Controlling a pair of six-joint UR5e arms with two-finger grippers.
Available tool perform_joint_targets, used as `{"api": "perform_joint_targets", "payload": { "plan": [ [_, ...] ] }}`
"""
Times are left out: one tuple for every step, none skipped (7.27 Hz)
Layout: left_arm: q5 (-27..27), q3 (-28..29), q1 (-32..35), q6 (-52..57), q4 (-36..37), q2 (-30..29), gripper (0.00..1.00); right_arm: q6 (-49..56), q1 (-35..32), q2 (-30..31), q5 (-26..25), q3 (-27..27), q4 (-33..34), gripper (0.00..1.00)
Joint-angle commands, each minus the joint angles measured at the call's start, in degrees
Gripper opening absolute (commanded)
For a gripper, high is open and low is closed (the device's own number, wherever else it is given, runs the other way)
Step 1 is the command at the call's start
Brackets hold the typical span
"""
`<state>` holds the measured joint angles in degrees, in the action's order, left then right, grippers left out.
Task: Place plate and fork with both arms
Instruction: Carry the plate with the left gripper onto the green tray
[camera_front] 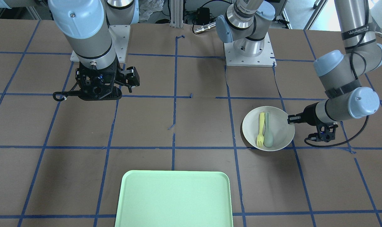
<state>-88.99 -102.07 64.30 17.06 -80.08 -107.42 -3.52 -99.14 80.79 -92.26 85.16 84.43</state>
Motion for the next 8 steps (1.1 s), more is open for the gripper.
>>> {"api": "perform_joint_targets", "payload": {
  "plan": [
    [5.81,4.76,-0.05,-0.71,-6.13,0.54,0.00,0.01,-0.01,0.15,-0.11,-0.17,0.03,1.00],
    [8.63,5.47,-0.05,-1.06,-6.14,0.28,0.00,0.01,0.08,0.15,-0.20,-0.17,0.03,1.00],
    [10.66,5.82,0.38,-5.94,-5.88,-0.59,0.00,0.01,0.17,0.33,-0.29,-0.17,-0.32,1.00],
    [10.86,7.83,3.09,-12.60,-5.70,-0.95,0.00,0.01,0.26,0.33,-0.12,0.00,-0.50,1.00],
    [14.51,11.41,7.29,-16.23,-5.35,-2.17,0.00,0.01,0.43,0.50,-0.20,-0.08,-0.50,1.00],
    [17.94,13.71,9.59,-19.23,-4.39,-4.27,0.00,0.01,0.70,0.50,-0.29,-0.52,-2.06,1.00],
    [18.07,14.34,12.14,-20.48,-0.03,-6.64,0.00,0.01,0.78,0.59,-0.20,-0.87,-2.86,1.00],
    [18.15,15.66,15.21,-23.80,4.97,-9.19,0.00,0.01,0.79,0.59,-0.20,-0.79,-2.96,1.00]
  ]
}}
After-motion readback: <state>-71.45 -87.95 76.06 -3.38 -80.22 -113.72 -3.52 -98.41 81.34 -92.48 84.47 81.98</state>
